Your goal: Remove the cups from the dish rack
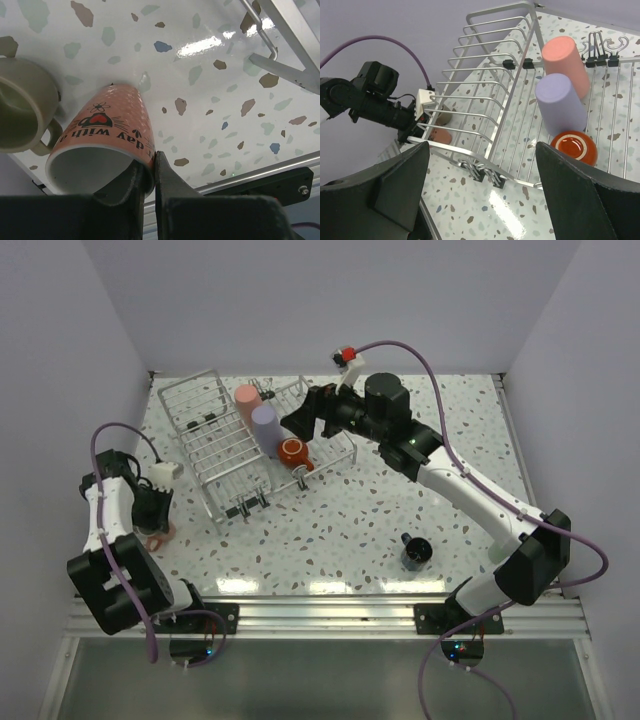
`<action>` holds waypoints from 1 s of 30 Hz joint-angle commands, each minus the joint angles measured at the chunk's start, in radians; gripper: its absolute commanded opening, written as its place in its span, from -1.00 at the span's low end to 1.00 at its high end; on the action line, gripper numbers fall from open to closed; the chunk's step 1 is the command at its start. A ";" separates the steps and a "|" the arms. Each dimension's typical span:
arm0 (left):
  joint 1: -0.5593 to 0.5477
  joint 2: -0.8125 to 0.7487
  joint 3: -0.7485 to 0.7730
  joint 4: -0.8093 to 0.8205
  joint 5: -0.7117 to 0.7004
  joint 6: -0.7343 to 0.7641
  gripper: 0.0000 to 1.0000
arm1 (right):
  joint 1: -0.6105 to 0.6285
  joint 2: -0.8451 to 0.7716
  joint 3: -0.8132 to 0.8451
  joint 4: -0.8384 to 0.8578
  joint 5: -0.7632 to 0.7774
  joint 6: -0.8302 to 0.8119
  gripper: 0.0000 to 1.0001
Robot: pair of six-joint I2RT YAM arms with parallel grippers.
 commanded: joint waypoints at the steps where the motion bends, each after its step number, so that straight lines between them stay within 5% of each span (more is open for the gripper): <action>1: -0.024 -0.009 -0.026 0.074 0.002 0.024 -1.00 | 0.001 -0.049 0.035 -0.009 0.035 -0.023 0.81; 6: -0.041 -0.015 -0.068 0.099 0.001 0.021 -0.96 | 0.002 -0.059 0.018 -0.004 0.055 -0.026 0.81; 13: -0.045 -0.030 -0.077 0.106 0.013 0.045 -0.45 | 0.002 -0.065 0.007 -0.007 0.070 -0.030 0.81; 22: -0.044 -0.033 -0.020 0.048 0.047 0.044 -0.15 | 0.001 -0.071 -0.014 -0.021 0.081 -0.041 0.83; 30: -0.044 -0.064 0.139 -0.075 0.070 0.051 0.03 | -0.005 0.013 0.073 -0.229 0.171 -0.130 0.82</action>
